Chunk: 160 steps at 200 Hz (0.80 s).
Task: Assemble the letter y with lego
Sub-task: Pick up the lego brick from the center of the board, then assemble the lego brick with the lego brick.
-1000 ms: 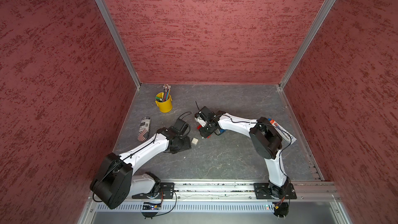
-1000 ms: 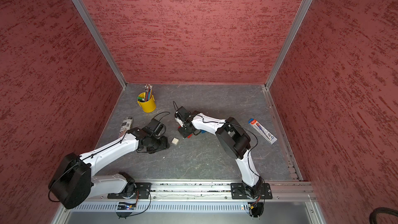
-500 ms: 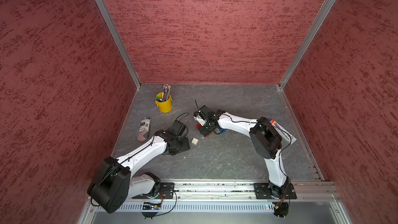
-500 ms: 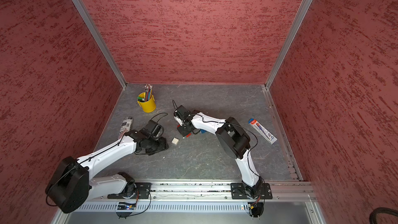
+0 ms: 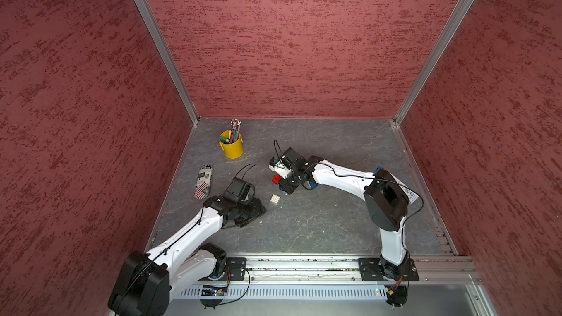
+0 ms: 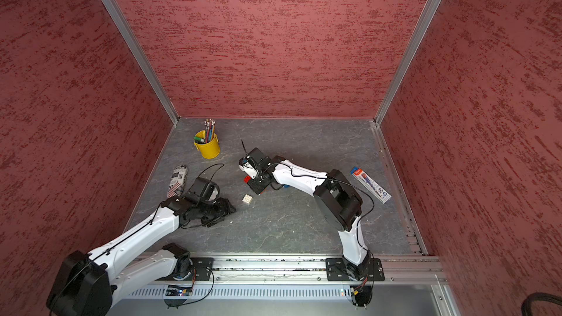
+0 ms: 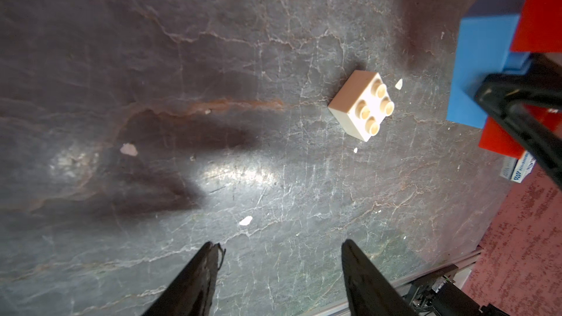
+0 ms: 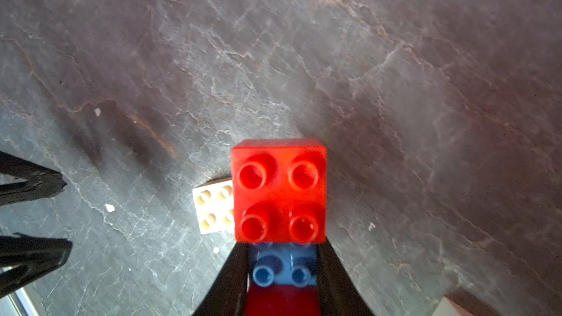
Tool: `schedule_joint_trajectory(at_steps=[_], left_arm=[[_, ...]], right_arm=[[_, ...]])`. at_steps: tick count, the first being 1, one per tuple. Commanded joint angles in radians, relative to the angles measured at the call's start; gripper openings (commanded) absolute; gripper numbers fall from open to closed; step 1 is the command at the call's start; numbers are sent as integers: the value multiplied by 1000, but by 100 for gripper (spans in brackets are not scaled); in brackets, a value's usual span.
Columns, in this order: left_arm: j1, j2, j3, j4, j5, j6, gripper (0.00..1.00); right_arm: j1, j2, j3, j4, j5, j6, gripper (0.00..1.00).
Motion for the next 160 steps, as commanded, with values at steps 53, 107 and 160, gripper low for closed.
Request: schedule_joint_trajectory(at_steps=[53, 107, 160], left_arm=[[12, -23, -11, -6, 11, -27, 66], [12, -19, -15, -3, 11, -29, 67], [18, -11, -18, -1, 13, -24, 66]], right_arm=[[73, 8, -1, 21, 21, -83, 29], [80, 27, 2, 20, 15, -100, 29], [81, 51, 7, 8, 44, -112, 29]])
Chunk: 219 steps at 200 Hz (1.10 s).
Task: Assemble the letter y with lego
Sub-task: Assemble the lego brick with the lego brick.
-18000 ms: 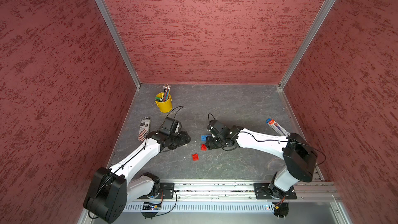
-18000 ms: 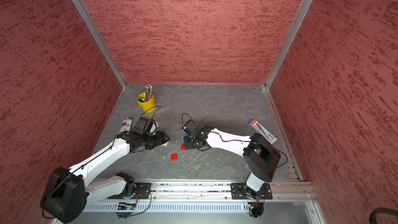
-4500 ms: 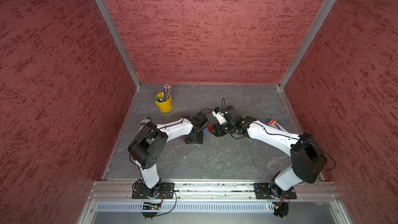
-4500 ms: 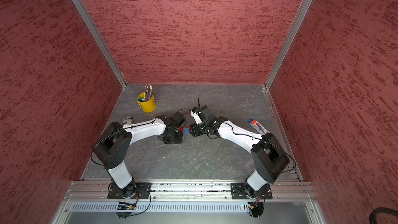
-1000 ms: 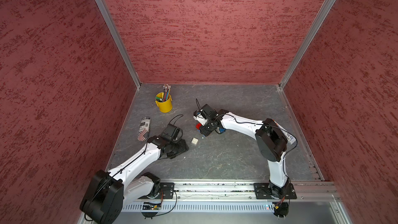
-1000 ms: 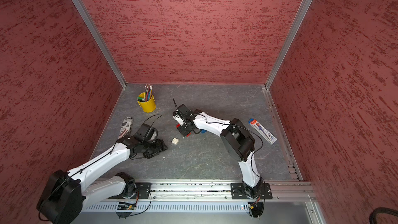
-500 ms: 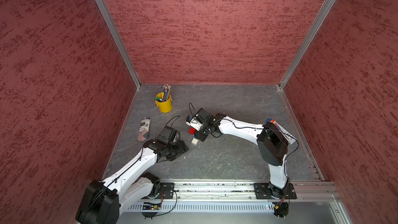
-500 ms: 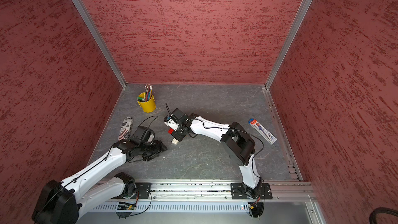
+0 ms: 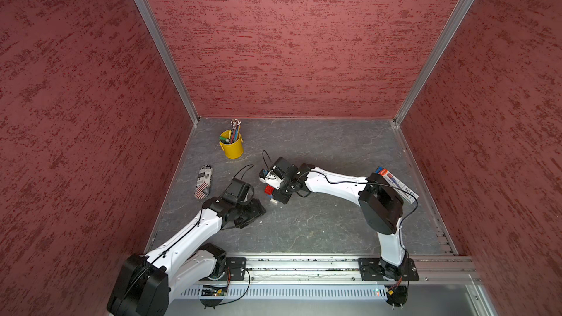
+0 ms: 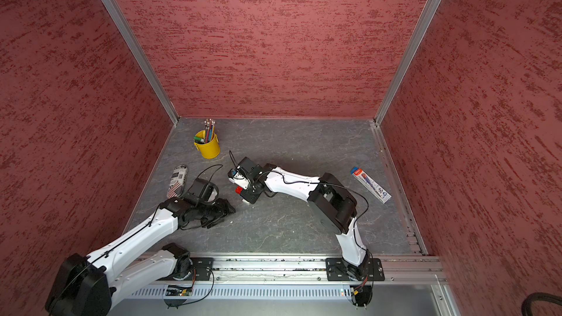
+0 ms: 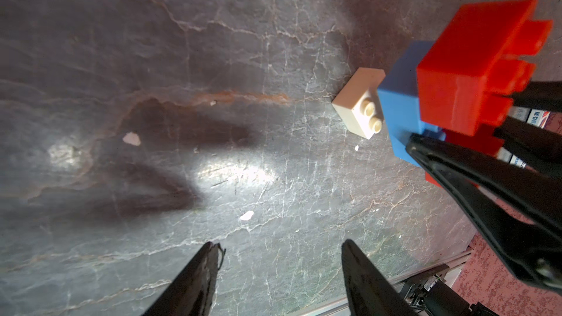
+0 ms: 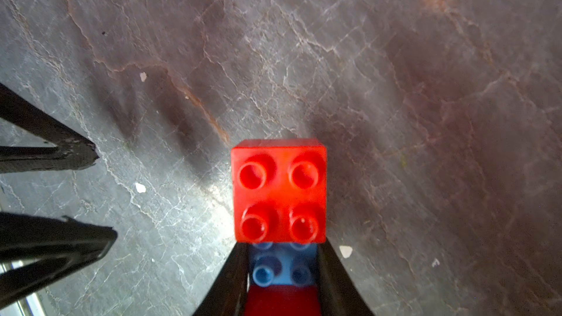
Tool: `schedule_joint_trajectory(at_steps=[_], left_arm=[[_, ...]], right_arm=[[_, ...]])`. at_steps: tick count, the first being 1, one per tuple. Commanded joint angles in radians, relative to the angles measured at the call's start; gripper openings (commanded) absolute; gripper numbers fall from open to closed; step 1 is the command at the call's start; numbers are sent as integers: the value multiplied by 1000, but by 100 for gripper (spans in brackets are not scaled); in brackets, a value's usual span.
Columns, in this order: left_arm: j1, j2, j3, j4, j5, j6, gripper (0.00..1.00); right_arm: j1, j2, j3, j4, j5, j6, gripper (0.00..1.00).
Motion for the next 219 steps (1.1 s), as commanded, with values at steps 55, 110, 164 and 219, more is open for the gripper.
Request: schedule_joint_trajectory(at_steps=[55, 110, 164, 219], left_arm=[[20, 18, 1, 8, 13, 8, 66], [32, 25, -4, 11, 21, 19, 66], [39, 39, 1, 15, 30, 30, 66], [44, 38, -3, 11, 30, 33, 66]], right_arm=[[4, 44, 27, -10, 30, -24, 28], [8, 58, 37, -22, 8, -26, 28], [12, 71, 40, -42, -7, -32, 28], [14, 66, 33, -51, -12, -35, 28]])
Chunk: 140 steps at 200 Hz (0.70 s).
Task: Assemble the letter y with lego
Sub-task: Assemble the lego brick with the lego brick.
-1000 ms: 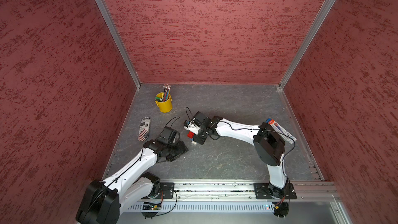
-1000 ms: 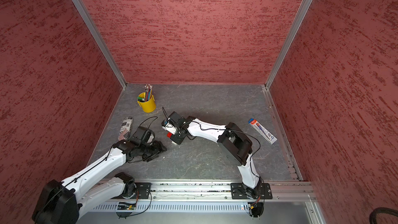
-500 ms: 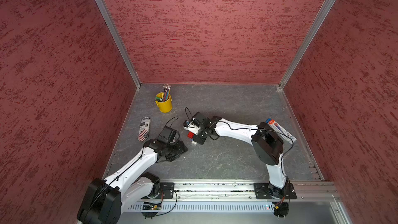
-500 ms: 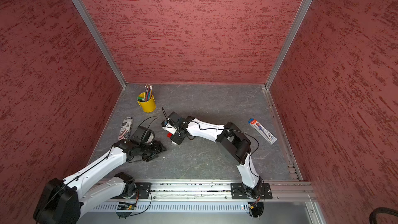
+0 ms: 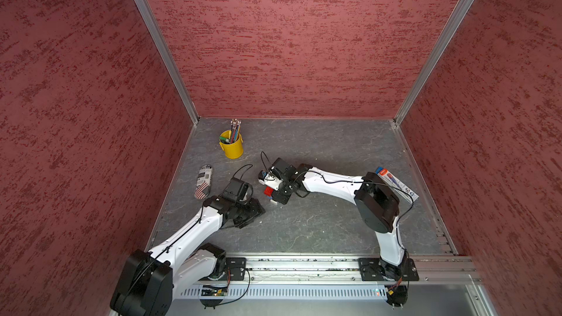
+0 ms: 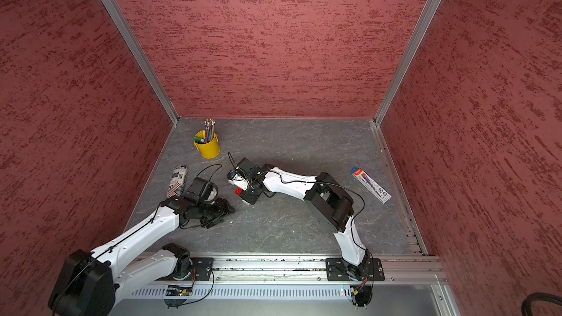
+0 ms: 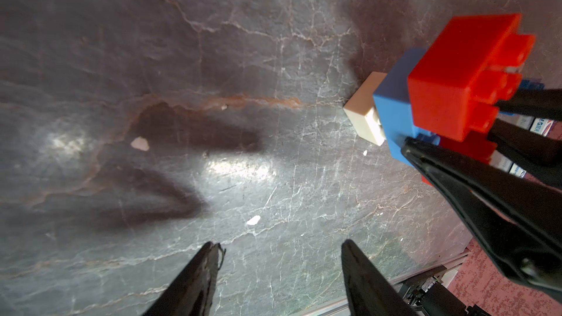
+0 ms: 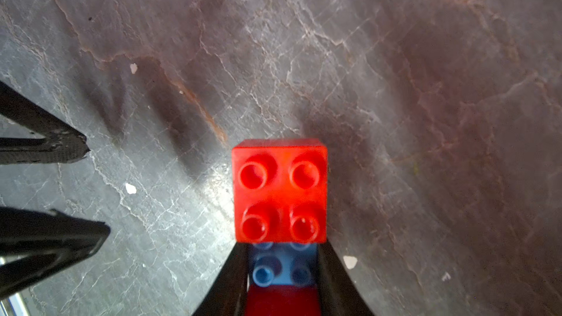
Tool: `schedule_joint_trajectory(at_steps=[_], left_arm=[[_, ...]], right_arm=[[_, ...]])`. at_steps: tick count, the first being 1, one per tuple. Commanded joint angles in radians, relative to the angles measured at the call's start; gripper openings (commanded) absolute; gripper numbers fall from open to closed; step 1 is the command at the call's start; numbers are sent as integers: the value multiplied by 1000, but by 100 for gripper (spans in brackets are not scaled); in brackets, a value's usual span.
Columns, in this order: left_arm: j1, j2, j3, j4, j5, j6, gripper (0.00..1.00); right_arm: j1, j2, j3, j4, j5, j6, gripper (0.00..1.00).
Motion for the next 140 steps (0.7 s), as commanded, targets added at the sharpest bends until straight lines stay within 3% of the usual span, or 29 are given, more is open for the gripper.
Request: schedule_joint_trajectory(at_steps=[1, 140], left_arm=[[7, 3, -3, 8, 5, 14, 66], [8, -22, -13, -10, 5, 7, 66]], right_arm=[[6, 33, 11, -35, -3, -14, 28], [38, 131, 72, -116, 75, -17, 26]])
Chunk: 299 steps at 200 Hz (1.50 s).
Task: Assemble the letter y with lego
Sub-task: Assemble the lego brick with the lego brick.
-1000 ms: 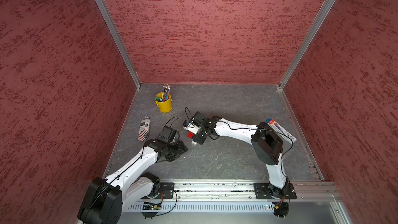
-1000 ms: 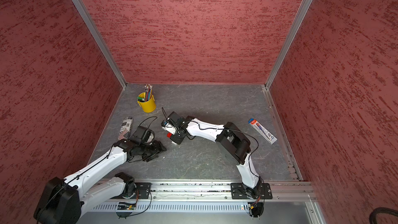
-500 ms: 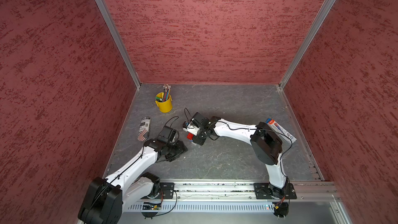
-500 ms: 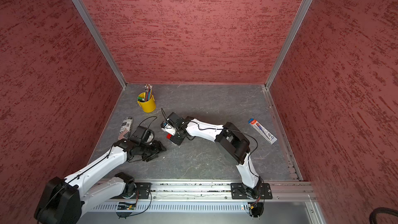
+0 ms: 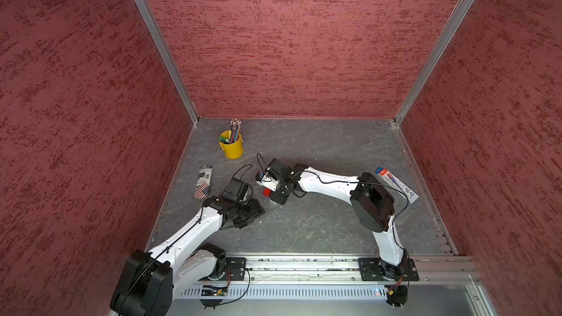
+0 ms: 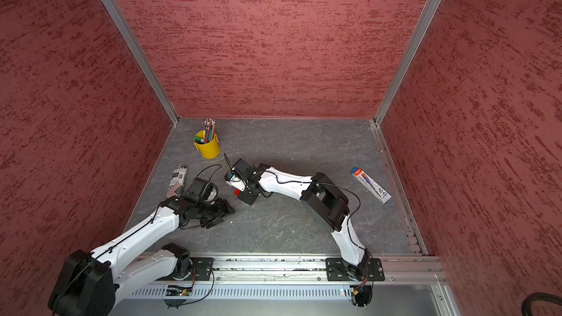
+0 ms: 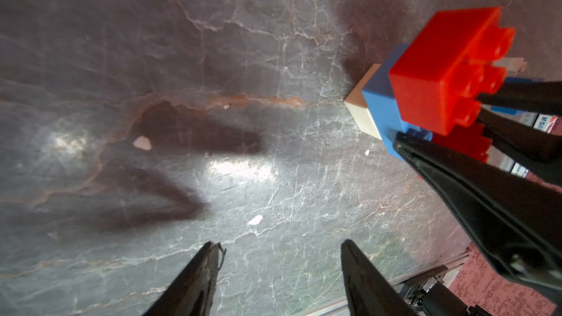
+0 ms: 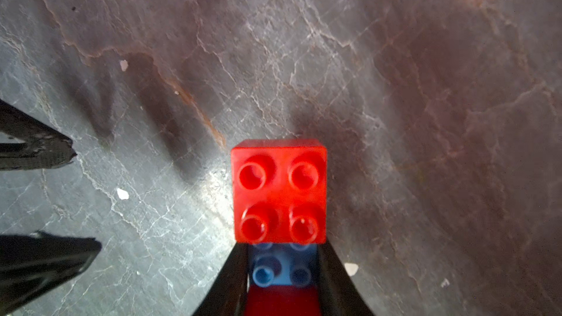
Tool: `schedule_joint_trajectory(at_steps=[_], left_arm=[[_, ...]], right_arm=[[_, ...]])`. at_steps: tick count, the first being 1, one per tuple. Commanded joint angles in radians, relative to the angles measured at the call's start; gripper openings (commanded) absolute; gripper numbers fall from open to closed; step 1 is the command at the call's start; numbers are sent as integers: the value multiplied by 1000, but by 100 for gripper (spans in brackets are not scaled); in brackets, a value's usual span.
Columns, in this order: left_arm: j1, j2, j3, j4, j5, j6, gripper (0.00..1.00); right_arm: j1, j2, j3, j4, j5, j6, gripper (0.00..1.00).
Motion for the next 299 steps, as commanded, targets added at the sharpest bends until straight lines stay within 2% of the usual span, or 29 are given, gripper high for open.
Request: schedule_joint_trajectory(at_steps=[1, 113, 233, 299], left_arm=[[7, -20, -10, -8, 5, 6, 66], [6, -70, -11, -53, -3, 6, 66], [7, -45, 24, -45, -2, 32, 66], [7, -60, 23, -50, -9, 26, 66]], right_arm=[[15, 82, -2, -54, 29, -6, 26], [26, 148, 32, -93, 32, -4, 23], [18, 60, 71, -80, 46, 47, 25], [16, 61, 60, -74, 51, 48, 25]])
